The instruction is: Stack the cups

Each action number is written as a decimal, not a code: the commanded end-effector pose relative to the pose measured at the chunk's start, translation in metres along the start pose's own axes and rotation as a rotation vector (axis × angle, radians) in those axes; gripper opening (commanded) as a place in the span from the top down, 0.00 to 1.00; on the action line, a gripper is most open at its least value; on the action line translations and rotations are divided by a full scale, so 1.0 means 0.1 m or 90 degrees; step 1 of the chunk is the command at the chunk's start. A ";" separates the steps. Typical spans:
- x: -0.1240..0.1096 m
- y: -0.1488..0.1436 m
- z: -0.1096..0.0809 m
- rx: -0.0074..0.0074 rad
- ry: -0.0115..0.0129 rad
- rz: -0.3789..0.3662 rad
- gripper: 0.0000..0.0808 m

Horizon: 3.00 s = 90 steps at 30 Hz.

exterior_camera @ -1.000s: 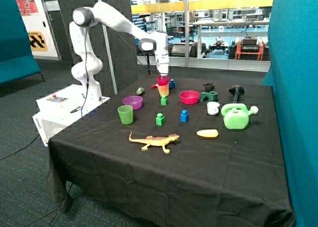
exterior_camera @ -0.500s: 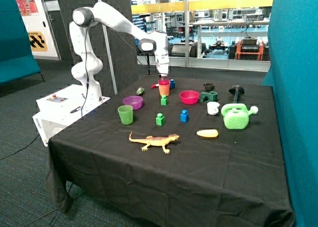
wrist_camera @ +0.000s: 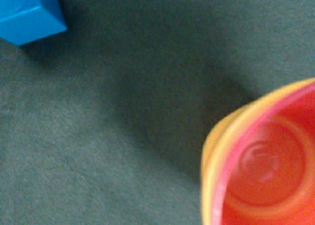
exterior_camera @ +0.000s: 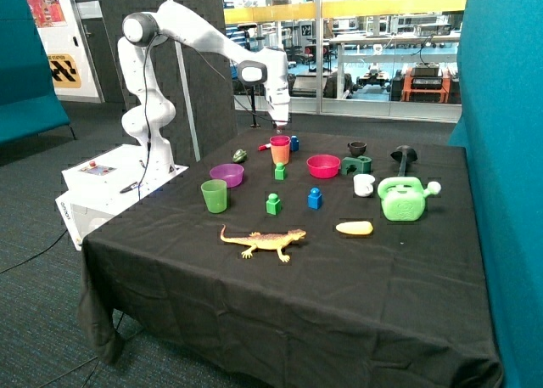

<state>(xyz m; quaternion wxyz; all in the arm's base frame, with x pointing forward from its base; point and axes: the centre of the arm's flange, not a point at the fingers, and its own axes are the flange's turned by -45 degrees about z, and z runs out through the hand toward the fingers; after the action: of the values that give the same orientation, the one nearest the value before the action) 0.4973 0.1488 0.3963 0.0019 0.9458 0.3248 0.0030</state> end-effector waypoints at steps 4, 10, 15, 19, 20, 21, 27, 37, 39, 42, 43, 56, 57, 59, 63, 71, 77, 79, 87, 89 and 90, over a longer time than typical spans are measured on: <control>-0.13 0.34 -0.12 0.0034 -0.0030 0.071 0.43; -0.26 0.52 -0.14 0.0033 -0.0032 0.119 0.44; -0.34 0.60 -0.17 0.0033 -0.0032 0.134 0.43; -0.41 0.65 -0.20 0.0032 -0.0032 0.143 0.43; -0.43 0.67 -0.21 0.0032 -0.0032 0.146 0.43; -0.44 0.68 -0.21 0.0032 -0.0032 0.148 0.43; -0.62 0.84 -0.27 0.0031 -0.0033 0.181 0.42; -0.94 1.15 -0.26 0.0030 -0.0035 0.236 0.41; -0.99 1.19 -0.25 0.0030 -0.0035 0.241 0.41; -1.05 1.24 -0.25 0.0030 -0.0035 0.250 0.41; -1.07 1.26 -0.24 0.0030 -0.0035 0.251 0.41; -1.34 1.53 -0.20 0.0029 -0.0036 0.291 0.41; -1.36 1.54 -0.20 0.0029 -0.0036 0.294 0.41; -1.39 1.58 -0.19 0.0028 -0.0036 0.300 0.41; -1.47 1.66 -0.15 0.0028 -0.0037 0.314 0.41; -1.61 1.82 -0.12 0.0027 -0.0037 0.341 0.41; -1.68 1.86 -0.12 0.0027 -0.0037 0.349 0.41; -1.72 1.89 -0.11 0.0027 -0.0038 0.354 0.41; -1.86 2.00 -0.08 0.0026 -0.0038 0.371 0.42; -1.90 2.03 -0.07 0.0026 -0.0038 0.375 0.42; -1.92 2.05 -0.07 0.0026 -0.0038 0.377 0.42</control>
<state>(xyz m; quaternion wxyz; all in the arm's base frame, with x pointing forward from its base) 0.4762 -0.1093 0.4068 0.0002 0.9987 0.0504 0.0006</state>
